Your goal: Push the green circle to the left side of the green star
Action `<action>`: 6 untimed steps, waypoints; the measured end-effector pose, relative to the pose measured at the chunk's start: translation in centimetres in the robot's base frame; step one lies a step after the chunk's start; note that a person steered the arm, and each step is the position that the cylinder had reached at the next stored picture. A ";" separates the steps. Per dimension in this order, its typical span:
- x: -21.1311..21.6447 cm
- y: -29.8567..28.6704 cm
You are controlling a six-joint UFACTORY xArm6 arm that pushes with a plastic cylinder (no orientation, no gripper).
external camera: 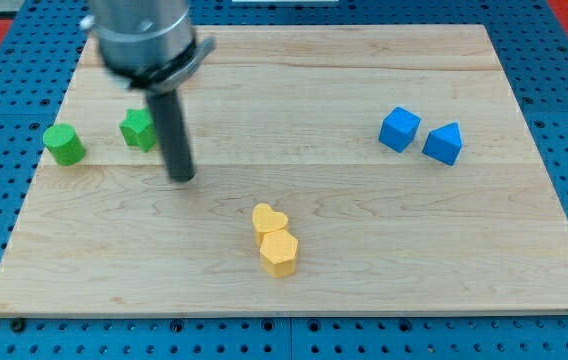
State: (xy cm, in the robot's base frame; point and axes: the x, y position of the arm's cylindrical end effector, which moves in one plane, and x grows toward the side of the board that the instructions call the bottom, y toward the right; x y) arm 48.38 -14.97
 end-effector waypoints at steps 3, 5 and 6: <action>-5.6 -14.0; -7.4 -8.6; -3.2 -7.5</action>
